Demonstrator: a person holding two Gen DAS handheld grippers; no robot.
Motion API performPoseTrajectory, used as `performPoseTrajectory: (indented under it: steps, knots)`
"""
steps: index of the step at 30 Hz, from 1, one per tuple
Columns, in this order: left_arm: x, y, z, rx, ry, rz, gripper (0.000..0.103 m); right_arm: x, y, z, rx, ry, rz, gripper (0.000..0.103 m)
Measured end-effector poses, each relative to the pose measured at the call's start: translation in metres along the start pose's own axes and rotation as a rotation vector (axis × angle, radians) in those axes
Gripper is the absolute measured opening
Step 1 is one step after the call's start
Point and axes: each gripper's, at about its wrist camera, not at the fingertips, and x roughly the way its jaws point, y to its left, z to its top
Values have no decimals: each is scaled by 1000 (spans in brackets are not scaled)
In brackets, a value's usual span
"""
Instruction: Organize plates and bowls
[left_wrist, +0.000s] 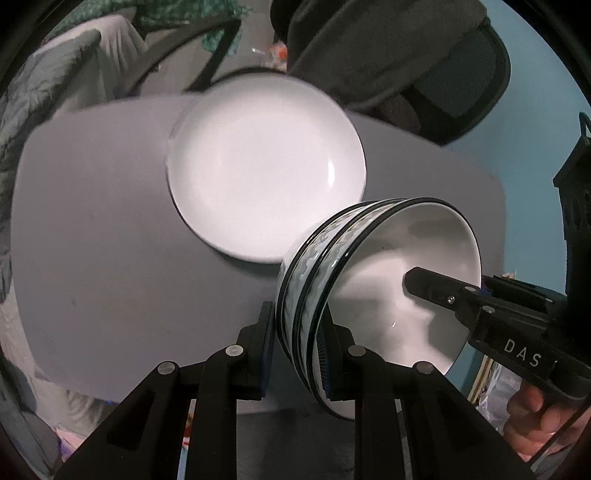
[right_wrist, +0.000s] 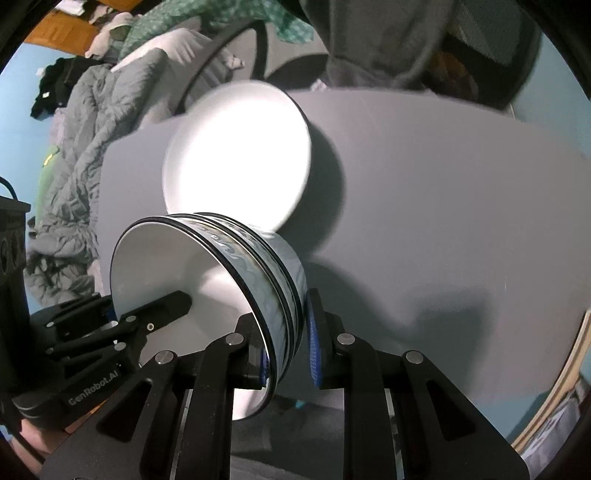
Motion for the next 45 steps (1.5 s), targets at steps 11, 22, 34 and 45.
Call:
performPoseTrajectory:
  steps: [11, 22, 34, 45]
  knots:
    - [10, 37, 67, -33, -34, 23, 20, 20, 19, 60, 6, -26, -1, 18]
    - [33, 47, 90, -25, 2, 43, 20, 40, 15, 83, 40, 6, -18, 18]
    - [26, 57, 88, -27, -40, 31, 29, 37, 32, 85, -29, -30, -98, 30]
    - [-58, 52, 67, -32, -240, -6, 51, -42, 61, 77, -142, -238, -194, 58]
